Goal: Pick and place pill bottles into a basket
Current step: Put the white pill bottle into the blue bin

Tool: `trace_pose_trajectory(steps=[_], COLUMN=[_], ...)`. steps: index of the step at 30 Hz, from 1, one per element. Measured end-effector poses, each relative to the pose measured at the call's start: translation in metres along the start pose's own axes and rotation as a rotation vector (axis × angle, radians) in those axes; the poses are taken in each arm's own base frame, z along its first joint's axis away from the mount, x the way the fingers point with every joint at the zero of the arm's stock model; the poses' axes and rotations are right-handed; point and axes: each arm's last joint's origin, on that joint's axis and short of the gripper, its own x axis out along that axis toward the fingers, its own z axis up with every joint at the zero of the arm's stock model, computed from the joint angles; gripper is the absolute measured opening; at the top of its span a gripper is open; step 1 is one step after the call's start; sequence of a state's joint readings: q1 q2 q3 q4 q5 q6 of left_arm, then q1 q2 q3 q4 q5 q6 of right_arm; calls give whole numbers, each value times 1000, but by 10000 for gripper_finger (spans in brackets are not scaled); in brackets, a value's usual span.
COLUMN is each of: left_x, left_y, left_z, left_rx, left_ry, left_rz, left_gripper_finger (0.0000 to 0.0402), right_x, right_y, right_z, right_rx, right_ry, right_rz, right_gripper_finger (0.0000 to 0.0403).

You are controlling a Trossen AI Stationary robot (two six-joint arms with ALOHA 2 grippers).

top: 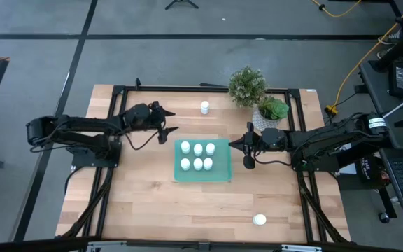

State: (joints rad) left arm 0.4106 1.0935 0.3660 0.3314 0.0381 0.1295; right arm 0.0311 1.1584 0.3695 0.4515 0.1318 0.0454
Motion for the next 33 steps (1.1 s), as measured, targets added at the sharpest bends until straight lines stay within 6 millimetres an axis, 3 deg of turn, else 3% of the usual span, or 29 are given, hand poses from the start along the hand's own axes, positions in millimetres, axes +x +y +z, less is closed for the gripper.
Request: trace_pose_trajectory(steps=[9,19,33], left_x=[10,24,33], left_y=[20,30,32], left_z=[-14,-17,-25], left_rx=[-2,7,24], left_ry=[56,-27,-1], left_rz=[-27,-72,-72], left_gripper_finger=[299,299,299], right_x=[0,0,0], right_y=[0,0,0], right_z=[0,0,0], right_rx=[-5,-11,-28], right_ry=[0,0,0], right_rz=[0,0,0], right_gripper_finger=[16,16,17])
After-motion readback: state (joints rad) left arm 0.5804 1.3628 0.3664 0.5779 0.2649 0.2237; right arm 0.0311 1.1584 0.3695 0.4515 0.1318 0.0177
